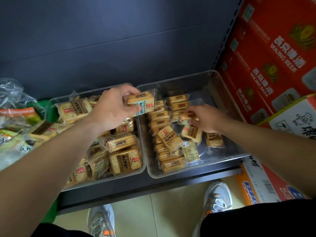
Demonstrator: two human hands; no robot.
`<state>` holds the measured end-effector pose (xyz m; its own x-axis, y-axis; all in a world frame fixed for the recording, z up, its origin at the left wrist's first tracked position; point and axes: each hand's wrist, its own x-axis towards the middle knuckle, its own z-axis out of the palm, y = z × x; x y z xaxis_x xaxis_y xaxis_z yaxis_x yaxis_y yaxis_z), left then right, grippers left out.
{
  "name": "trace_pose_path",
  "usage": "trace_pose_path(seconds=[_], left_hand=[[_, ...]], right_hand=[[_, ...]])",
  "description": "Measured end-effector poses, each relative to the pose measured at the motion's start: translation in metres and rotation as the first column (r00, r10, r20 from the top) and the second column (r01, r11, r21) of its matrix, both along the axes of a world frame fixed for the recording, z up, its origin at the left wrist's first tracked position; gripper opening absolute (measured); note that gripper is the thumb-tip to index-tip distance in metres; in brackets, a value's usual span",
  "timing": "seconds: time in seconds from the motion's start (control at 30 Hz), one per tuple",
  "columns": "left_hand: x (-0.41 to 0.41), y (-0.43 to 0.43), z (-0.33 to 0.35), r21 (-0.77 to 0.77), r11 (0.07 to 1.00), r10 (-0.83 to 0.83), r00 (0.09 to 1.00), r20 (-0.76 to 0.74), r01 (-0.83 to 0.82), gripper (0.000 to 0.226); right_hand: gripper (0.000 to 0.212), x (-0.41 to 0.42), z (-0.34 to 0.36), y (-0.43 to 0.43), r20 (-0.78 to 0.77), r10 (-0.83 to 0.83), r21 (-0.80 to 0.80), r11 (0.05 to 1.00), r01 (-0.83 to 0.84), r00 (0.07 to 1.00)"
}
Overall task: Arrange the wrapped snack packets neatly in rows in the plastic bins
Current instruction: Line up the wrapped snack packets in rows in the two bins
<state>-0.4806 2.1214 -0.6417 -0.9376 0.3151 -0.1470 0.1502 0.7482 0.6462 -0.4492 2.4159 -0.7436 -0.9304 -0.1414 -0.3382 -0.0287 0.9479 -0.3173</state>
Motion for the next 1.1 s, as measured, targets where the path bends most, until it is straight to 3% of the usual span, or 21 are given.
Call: trace_pose_path(seconds=[0.17, 0.37, 0.53, 0.67, 0.87, 0.97, 1.1], left_hand=[[-0.001, 0.000, -0.001, -0.022, 1.000, 0.007, 1.000, 0.000, -0.007, 0.042], [0.002, 0.005, -0.003, -0.025, 1.000, 0.003, 1.000, 0.013, -0.003, 0.040], [0.002, 0.007, -0.004, -0.022, 0.999, -0.022, 0.999, 0.025, 0.023, 0.039], [0.001, 0.008, -0.006, -0.027, 1.000, -0.016, 0.999, 0.028, 0.017, 0.041], [-0.001, 0.008, -0.008, -0.028, 0.999, -0.023, 1.000, 0.021, 0.024, 0.043], [-0.001, 0.007, -0.009, -0.025, 0.999, -0.023, 0.999, 0.024, 0.024, 0.043], [-0.001, 0.007, -0.010, -0.037, 0.999, -0.020, 0.999, 0.027, 0.021, 0.043]], right_hand=[[0.044, -0.007, -0.005, -0.014, -0.131, 0.097, 0.181, 0.981, -0.072, 0.987], [0.021, -0.012, -0.005, -0.021, -0.199, 0.097, 0.144, 0.987, -0.069, 0.975], [0.040, -0.011, -0.006, -0.016, -0.096, 0.074, 0.160, 0.985, -0.058, 0.993], [0.055, -0.009, -0.005, -0.015, -0.029, 0.057, 0.279, 0.959, -0.047, 0.998], [0.065, -0.006, -0.002, -0.003, -0.116, 0.066, 0.401, 0.916, -0.014, 0.991], [0.047, -0.005, -0.006, -0.003, -0.092, 0.032, 0.343, 0.939, 0.002, 0.995], [0.037, -0.008, -0.014, -0.016, -0.070, 0.006, 0.073, 0.997, -0.001, 0.998]])
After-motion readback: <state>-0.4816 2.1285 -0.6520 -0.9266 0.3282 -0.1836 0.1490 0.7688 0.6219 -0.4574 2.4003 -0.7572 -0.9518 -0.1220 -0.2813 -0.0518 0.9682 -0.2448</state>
